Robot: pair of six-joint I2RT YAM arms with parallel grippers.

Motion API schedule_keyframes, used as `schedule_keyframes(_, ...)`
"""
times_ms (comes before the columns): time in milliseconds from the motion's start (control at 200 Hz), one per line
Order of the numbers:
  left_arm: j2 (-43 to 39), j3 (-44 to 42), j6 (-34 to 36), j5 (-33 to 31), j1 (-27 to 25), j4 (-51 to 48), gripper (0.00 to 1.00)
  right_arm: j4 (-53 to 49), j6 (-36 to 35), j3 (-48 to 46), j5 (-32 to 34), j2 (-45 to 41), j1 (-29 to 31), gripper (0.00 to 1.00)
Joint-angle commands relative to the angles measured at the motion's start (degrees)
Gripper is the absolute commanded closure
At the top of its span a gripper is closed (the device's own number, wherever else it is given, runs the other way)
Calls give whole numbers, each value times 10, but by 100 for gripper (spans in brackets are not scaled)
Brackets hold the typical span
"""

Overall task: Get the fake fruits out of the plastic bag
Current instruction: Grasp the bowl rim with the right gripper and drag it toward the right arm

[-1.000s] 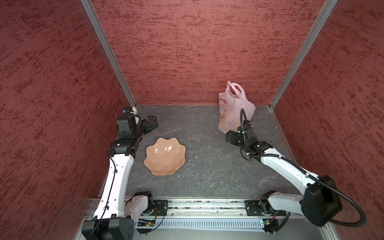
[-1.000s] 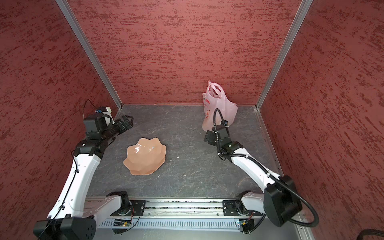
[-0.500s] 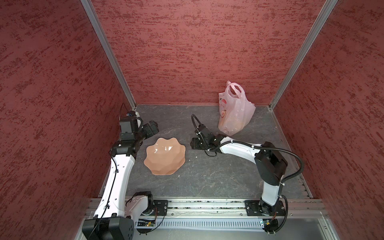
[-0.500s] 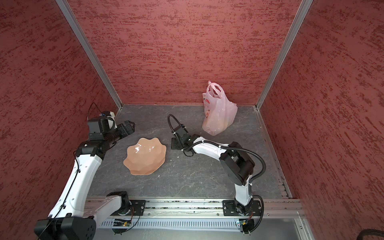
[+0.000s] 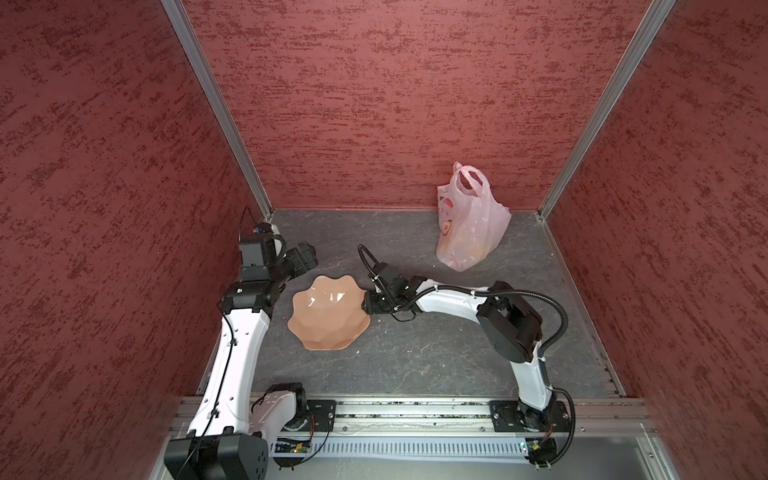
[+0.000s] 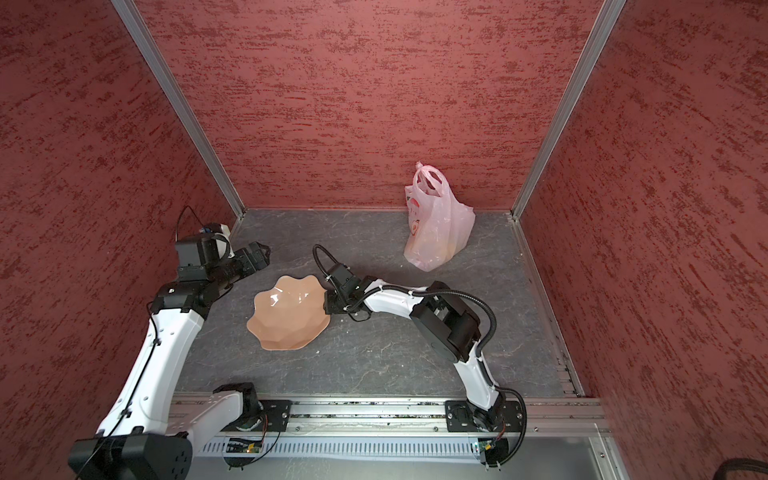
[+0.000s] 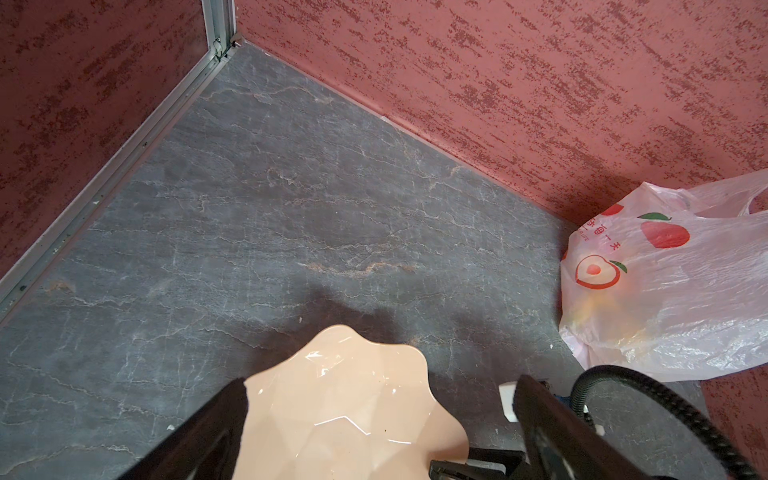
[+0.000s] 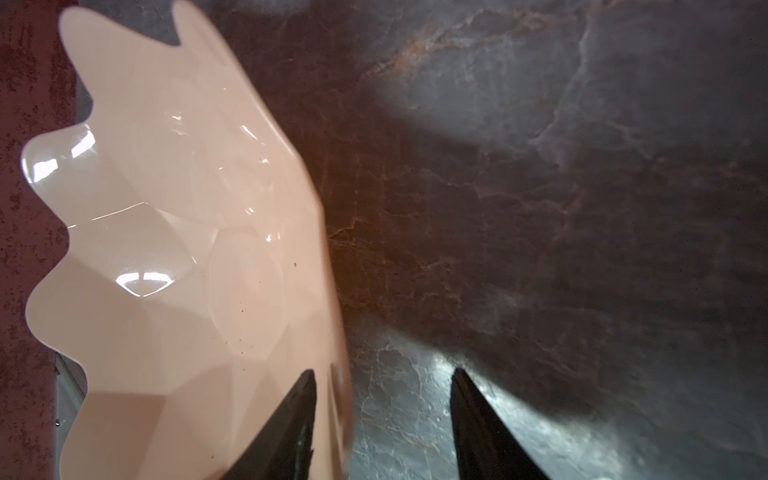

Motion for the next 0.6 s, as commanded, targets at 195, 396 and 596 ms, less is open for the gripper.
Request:
schedule_keyframes(195, -1, 14, 3, 10, 3, -5, 0, 18, 15, 29, -22, 27, 7, 64)
schedule_keyframes(396, -4, 10, 0, 12, 3, -6, 0, 27, 20, 22, -30, 25, 7, 81)
schedule_keyframes(596, -9, 11, -1, 14, 3, -7, 0, 31, 30, -11, -20, 0, 6, 97)
